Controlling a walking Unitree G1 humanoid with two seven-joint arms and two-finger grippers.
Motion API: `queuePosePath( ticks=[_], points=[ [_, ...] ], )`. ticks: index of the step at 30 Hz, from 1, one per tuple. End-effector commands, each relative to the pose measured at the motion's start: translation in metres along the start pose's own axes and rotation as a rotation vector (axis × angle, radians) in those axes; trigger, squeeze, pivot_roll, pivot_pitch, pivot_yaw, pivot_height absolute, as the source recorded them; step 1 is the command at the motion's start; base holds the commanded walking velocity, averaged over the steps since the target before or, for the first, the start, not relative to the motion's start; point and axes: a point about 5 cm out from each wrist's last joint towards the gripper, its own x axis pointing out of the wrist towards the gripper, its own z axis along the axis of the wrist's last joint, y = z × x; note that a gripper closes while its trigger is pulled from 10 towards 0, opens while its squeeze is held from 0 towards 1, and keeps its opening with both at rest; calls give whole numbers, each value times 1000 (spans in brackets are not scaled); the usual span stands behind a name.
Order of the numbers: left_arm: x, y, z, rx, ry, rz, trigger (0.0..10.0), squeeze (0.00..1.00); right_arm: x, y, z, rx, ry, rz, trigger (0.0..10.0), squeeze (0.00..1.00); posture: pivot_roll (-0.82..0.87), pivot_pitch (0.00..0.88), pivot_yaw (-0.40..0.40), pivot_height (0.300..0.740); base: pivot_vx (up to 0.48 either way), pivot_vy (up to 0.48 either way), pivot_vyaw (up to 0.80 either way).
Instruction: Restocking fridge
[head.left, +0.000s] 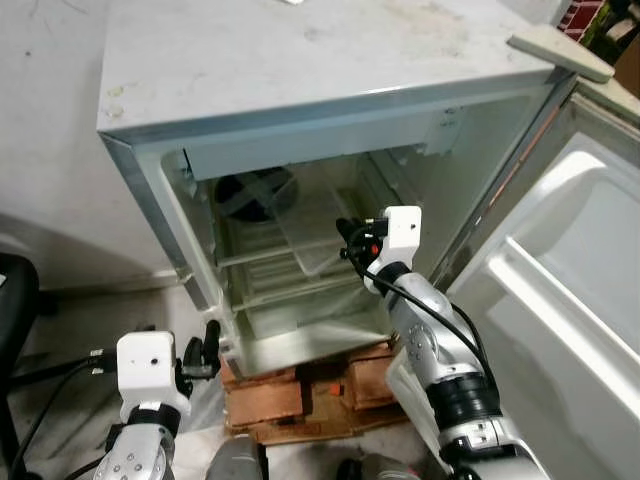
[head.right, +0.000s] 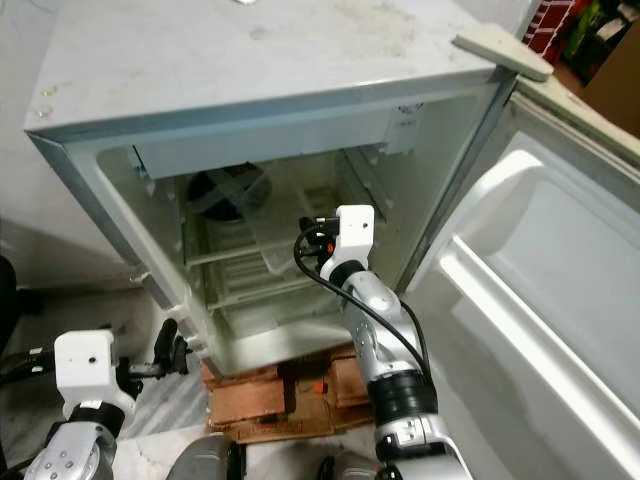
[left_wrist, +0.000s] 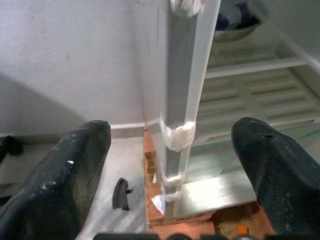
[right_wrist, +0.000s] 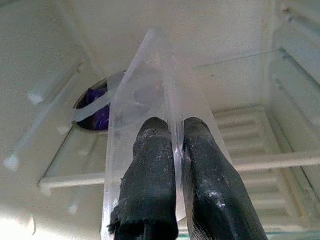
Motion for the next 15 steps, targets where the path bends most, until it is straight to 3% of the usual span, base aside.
queuePosePath(
  ticks=[1,6,10,15],
  points=[
    [-4,3,1,7,6,15,10000,0,1,-3,1,6,-8,-28,10000,0,238,176,-52,740,0,0,0],
    [-9,4,0,8,14,24,10000,0,-2,-8,2,11,-21,-47,10000,0,236,190,-48,740,0,0,0],
    [-11,3,-1,12,27,19,10000,0,-15,-28,-4,9,-29,-154,10000,0,235,198,-39,740,0,0,0],
    [-11,6,-1,20,32,19,10000,0,-9,-33,-2,21,-53,-223,10000,0,248,208,-39,740,0,0,0]
  ],
)
